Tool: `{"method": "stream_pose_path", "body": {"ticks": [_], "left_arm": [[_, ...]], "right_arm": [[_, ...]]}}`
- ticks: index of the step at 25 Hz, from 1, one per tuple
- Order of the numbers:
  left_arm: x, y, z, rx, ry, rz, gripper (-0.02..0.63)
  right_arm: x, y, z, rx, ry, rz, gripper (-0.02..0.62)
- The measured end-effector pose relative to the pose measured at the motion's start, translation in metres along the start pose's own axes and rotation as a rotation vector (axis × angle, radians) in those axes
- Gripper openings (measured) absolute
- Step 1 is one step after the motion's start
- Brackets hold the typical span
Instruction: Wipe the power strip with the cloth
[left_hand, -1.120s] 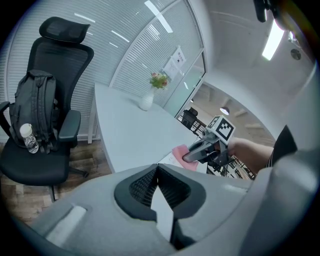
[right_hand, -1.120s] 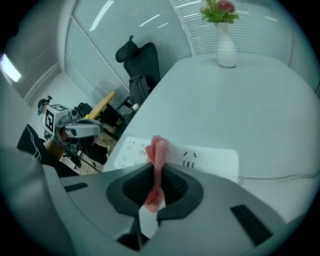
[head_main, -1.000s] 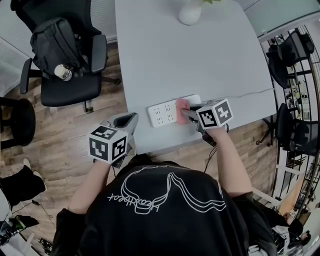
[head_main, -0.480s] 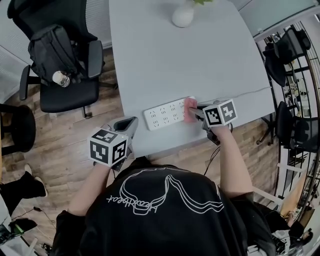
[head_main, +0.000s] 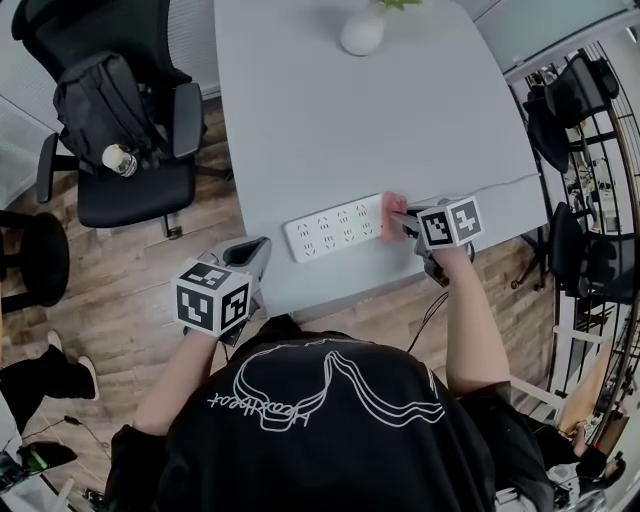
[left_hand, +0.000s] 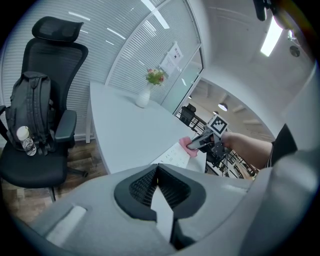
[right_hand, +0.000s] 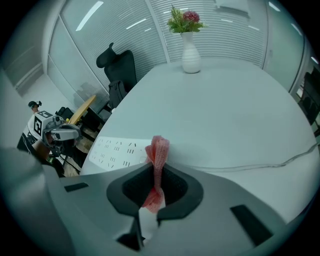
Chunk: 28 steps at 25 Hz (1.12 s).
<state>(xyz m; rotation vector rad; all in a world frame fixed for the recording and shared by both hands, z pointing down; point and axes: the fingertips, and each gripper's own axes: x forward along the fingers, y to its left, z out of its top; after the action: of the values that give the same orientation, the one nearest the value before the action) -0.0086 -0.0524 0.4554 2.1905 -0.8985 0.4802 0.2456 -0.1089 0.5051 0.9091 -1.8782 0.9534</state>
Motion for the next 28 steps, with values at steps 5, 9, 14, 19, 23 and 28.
{"method": "stream_pose_path", "body": {"ticks": [5,9,14,19,23,28], "left_arm": [[-0.001,0.002,-0.003,0.008,0.011,-0.005,0.012],[-0.002,0.003,-0.001,0.005,0.004,0.001,0.012],[-0.008,0.005,-0.003,-0.011,-0.011,0.017,0.012],[-0.016,0.010,-0.005,-0.023,-0.027,0.033,0.012],[-0.015,0.014,-0.006,-0.028,-0.024,0.040,0.012],[-0.009,0.011,-0.009,-0.038,-0.024,0.040,0.012]], "right_arm": [[-0.002,-0.002,0.000,0.036,-0.018,0.012,0.038],[-0.015,0.006,0.007,0.030,-0.049,0.026,0.038],[-0.030,0.053,0.026,0.036,-0.133,0.181,0.038],[-0.033,0.100,0.044,-0.016,-0.176,0.284,0.038],[-0.024,0.128,0.050,-0.064,-0.176,0.323,0.038],[-0.003,0.160,0.041,-0.125,-0.140,0.372,0.038]]}}
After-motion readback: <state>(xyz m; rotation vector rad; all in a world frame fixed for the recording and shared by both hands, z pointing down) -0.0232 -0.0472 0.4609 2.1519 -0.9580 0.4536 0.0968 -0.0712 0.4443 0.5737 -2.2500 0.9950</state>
